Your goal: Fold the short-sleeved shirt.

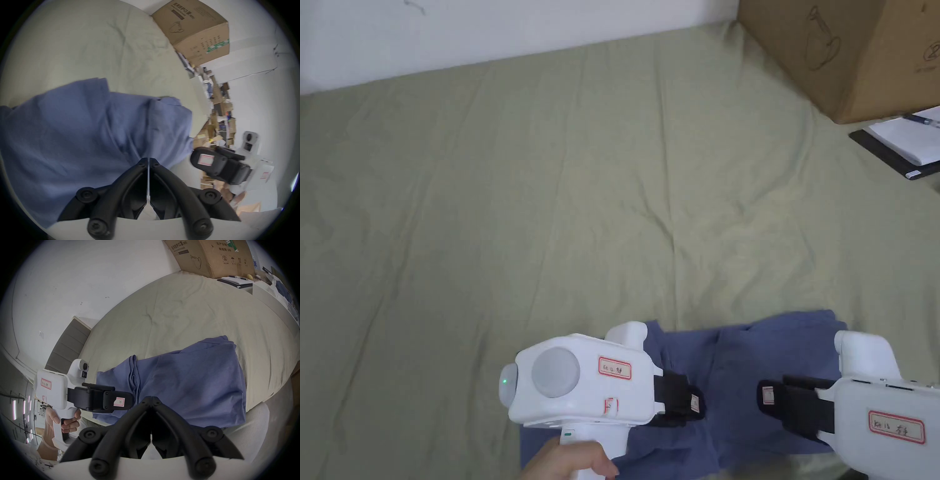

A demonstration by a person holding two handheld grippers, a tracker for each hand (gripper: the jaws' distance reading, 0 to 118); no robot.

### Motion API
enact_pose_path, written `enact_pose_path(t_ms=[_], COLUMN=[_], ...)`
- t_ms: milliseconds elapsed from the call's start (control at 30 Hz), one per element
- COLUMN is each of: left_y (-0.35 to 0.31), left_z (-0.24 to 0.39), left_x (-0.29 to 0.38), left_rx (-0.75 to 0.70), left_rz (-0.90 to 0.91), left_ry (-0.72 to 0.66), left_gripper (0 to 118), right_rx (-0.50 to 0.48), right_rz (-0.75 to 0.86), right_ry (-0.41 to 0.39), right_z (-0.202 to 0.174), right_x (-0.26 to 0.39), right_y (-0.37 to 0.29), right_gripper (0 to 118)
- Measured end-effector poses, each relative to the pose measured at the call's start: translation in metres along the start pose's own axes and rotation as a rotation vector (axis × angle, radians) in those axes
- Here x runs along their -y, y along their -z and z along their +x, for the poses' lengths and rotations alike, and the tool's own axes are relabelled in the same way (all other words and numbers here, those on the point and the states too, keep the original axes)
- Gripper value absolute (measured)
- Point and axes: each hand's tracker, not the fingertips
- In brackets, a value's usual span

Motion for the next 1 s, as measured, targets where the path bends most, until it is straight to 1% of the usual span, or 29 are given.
enact_pose_path(t_ms=[33, 133, 267, 333, 367, 400, 433, 467, 500, 533, 600, 667, 733, 833, 867, 900, 933, 967, 1000], left_y=[-0.002, -0.027, -0.088, -0.119, -0.132, -0.143, -0.149, -0.155, -0.159, -0.162, -0.161, -0.150, -0.133, -0.117, -0.110, -0.102, -0.094, -0.088, -0.086], left_z=[0.000, -0.009, -0.049, -0.074, -0.084, -0.095, -0.106, -0.120, -0.131, -0.141, -0.161, -0.174, -0.185, -0.181, -0.177, -0.178, -0.181, -0.185, -0.184], left_x=[0.001, 0.007, 0.018, 0.026, 0.030, 0.035, 0.039, 0.043, 0.046, 0.049, 0.052, 0.050, 0.043, 0.031, 0.027, 0.023, 0.019, 0.015, 0.015], left_rx=[0.020, -0.002, 0.046, 0.030, -0.007, -0.035, -0.046, -0.058, -0.044, -0.021, 0.044, 0.089, 0.125, 0.245, 0.269, 0.277, 0.285, 0.291, 0.257], left_rz=[0.000, 0.053, 0.187, 0.227, 0.238, 0.245, 0.246, 0.246, 0.247, 0.245, 0.259, 0.253, 0.220, 0.230, 0.235, 0.230, 0.219, 0.204, 0.190], left_ry=[-0.006, 0.000, -0.110, -0.143, -0.149, -0.156, -0.170, -0.200, -0.236, -0.269, -0.344, -0.372, -0.363, -0.316, -0.298, -0.284, -0.290, -0.304, -0.333], left_gripper=[2, 2, 2, 2, 15, 37, 65, 97, 109, 110, 110, 110, 110, 110, 108, 103, 87, 32, 7], right_rx=[-0.002, 0.002, 0.001, 0.000, 0.002, 0.000, -0.003, -0.004, -0.006, -0.009, -0.008, -0.003, -0.005, -0.005, -0.006, -0.007, -0.007, -0.004, 0.004], right_rz=[-0.002, -0.007, -0.007, -0.010, -0.011, -0.013, -0.016, -0.018, -0.020, -0.024, -0.028, -0.026, -0.033, -0.030, -0.030, -0.028, -0.028, -0.032, -0.030], right_ry=[-0.003, -0.018, -0.034, -0.043, -0.047, -0.051, -0.055, -0.058, -0.063, -0.070, -0.084, -0.101, -0.115, -0.129, -0.131, -0.132, -0.134, -0.138, -0.143], right_z=[-0.002, -0.007, -0.013, -0.017, -0.020, -0.022, -0.025, -0.028, -0.031, -0.034, -0.042, -0.049, -0.055, -0.063, -0.064, -0.066, -0.067, -0.068, -0.070], right_x=[0.000, -0.001, -0.004, -0.006, -0.007, -0.007, -0.008, -0.008, -0.009, -0.009, -0.009, -0.009, -0.011, -0.013, -0.013, -0.013, -0.014, -0.014, -0.014], right_y=[0.000, 0.001, 0.000, 0.002, 0.003, 0.005, 0.006, 0.008, 0.009, 0.010, 0.013, 0.016, 0.017, 0.017, 0.017, 0.017, 0.018, 0.018, 0.018], right_gripper=[0, 0, 0, 0, 0, 0, 0, 0, 0, 0, 0, 0, 0, 0, 0, 0, 0, 0, 0])
